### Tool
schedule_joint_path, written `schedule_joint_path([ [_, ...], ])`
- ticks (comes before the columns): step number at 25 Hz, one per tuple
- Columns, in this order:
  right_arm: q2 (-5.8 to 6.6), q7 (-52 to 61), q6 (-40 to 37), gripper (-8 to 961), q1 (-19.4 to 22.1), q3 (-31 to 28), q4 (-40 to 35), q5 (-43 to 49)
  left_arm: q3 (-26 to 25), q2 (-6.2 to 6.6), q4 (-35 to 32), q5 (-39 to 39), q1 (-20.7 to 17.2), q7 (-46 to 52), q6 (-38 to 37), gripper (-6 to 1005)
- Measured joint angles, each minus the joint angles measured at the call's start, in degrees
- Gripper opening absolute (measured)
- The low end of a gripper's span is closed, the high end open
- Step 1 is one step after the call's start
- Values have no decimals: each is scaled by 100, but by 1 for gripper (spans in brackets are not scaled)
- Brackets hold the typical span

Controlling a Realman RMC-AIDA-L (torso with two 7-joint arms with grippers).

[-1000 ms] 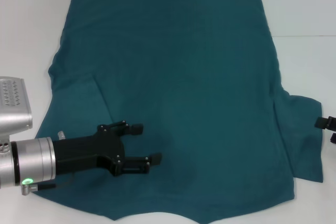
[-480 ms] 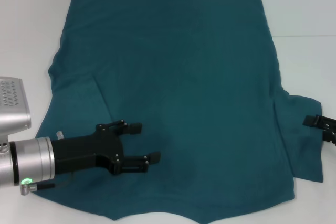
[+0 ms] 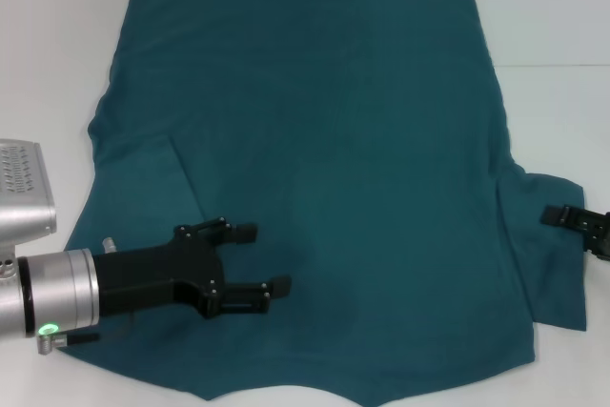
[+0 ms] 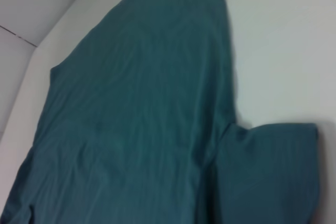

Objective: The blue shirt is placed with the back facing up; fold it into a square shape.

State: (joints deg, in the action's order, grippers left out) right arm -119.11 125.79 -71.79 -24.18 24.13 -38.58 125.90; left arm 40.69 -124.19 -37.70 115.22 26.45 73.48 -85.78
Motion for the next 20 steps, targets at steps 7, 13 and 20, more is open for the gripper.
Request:
schedule_joint_path([
  [7, 77, -190, -34, 836, -32, -22, 394, -390, -51, 3, -8, 0, -8, 0, 0, 933],
  [13, 107, -295, -43, 578, 20, -46, 446, -533, -100, 9, -4, 0, -15, 0, 0, 933],
  [20, 108, -275, -20, 285, 28, -37, 448, -511, -134, 9, 0, 0, -17, 0, 0, 933],
])
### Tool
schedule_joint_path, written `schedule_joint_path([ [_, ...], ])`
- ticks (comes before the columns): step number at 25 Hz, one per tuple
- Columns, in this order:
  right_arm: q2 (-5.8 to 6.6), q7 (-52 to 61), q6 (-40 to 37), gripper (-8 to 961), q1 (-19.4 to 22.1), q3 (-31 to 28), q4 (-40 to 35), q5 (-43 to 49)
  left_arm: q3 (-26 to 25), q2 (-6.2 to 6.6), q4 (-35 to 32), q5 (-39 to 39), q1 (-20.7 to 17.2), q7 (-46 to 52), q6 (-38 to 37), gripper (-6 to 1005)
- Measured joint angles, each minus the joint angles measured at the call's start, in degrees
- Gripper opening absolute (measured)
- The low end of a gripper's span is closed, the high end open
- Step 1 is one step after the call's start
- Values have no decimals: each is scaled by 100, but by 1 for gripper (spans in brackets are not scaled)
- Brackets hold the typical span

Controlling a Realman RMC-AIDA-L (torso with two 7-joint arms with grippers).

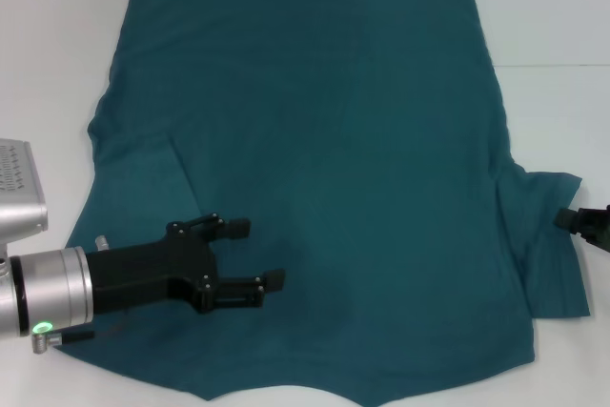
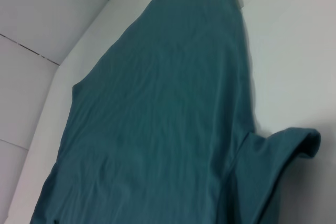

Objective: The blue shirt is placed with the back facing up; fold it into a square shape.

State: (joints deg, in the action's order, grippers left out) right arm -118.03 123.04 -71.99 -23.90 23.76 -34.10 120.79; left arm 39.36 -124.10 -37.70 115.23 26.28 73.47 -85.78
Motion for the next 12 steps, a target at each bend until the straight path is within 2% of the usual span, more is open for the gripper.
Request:
schedule_joint_path([
  [7, -3, -54, 84, 0, 10, -13, 9, -22, 1, 0, 0, 0, 0, 1, 0, 933],
  [12, -36, -274, 244, -1, 9, -99, 10, -114, 2, 0, 0, 0, 0, 11, -3, 934],
])
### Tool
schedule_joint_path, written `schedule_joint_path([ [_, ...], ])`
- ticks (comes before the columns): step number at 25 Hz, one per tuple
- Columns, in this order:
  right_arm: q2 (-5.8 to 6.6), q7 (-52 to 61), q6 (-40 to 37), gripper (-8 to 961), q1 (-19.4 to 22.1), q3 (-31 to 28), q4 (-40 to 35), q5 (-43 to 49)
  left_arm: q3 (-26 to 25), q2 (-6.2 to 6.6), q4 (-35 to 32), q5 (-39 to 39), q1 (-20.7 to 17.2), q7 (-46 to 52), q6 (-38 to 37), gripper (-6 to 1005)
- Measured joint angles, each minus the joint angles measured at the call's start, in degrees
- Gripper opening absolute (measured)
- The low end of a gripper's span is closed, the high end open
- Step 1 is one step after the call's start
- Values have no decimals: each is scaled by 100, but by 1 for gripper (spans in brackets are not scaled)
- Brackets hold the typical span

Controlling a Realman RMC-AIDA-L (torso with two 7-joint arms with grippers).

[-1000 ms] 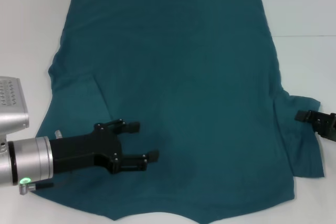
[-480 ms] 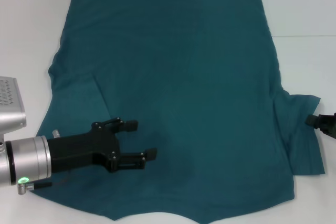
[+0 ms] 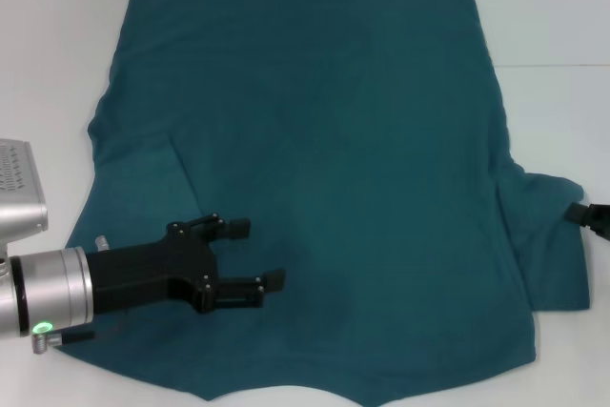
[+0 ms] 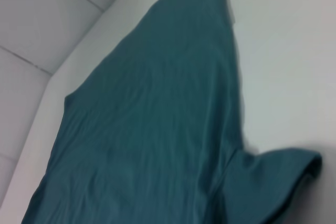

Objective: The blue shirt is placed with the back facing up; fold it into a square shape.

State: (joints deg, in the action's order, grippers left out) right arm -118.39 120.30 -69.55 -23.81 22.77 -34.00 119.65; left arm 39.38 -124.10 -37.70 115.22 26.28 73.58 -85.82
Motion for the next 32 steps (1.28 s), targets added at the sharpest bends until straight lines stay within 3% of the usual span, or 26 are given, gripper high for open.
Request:
schedule_joint_path([
  [9, -20, -702, 363, 0, -12, -237, 288, -693, -1, 0, 9, 0, 0, 18, -3, 934],
  [20, 242, -852, 439, -1, -263, -208, 236, -865, -12, 0, 9, -21, 0, 23, -6, 934],
  [32, 222, -982, 449, 0, -413, -23, 284, -841, -18, 0, 8, -88, 0, 24, 15, 933],
])
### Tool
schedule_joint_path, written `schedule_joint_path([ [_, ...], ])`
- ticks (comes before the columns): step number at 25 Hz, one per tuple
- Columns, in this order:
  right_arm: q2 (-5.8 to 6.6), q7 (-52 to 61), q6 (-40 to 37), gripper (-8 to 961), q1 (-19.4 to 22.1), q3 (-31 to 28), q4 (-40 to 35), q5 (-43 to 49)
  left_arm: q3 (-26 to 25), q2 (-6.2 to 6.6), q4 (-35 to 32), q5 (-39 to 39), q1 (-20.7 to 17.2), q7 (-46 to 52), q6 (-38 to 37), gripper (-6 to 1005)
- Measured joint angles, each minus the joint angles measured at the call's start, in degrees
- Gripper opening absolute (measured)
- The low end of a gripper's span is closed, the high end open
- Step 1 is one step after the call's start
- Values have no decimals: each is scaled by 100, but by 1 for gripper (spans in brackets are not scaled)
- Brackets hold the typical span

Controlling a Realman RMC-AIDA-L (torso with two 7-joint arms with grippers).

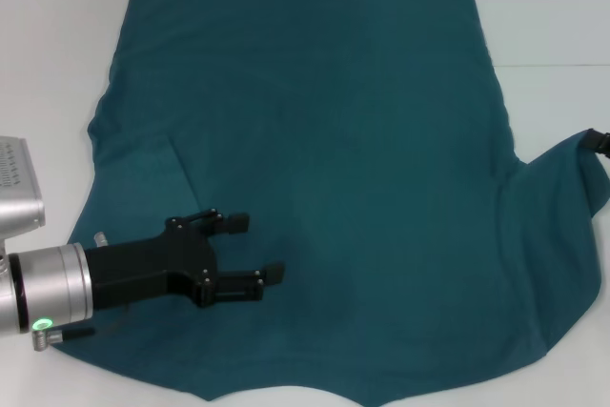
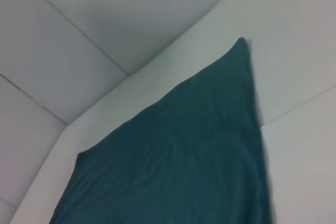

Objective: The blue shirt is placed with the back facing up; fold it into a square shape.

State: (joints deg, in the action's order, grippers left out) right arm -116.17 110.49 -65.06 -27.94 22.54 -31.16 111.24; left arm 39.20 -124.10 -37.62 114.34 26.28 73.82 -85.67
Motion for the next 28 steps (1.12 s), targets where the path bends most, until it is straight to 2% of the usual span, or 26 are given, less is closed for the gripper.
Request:
schedule_joint_path([
  [5, -54, 6, -320, 0, -117, 232, 12, -12, 0, 0, 0, 0, 0, 1, 6, 933],
  [7, -111, 29, -454, 0, -220, 302, 22, -18, 0, 0, 0, 0, 0, 1, 7, 933],
  [9, -230, 54, -515, 4, -433, 434, 105, -26, -1, 0, 0, 0, 0, 1, 8, 932],
  [12, -278, 39, -517, 10, -616, 542, 272, -31, 1, 0, 2, 0, 0, 1, 18, 932],
  [18, -340, 8, -718, 181, -974, 871, 494, -33, 1, 0, 53, 0, 0, 1, 35, 932],
  [20, -337, 34, -840, 278, -992, 872, 495, -33, 1, 0, 59, 0, 0, 1, 39, 932],
  [23, -282, 58, -925, 423, -925, 815, 471, -65, 0, 0, 62, 0, 0, 1, 42, 932],
  [28, -173, 41, -979, 582, -707, 796, 475, -215, -57, 0, 62, 0, -1, 10, 38, 931],
])
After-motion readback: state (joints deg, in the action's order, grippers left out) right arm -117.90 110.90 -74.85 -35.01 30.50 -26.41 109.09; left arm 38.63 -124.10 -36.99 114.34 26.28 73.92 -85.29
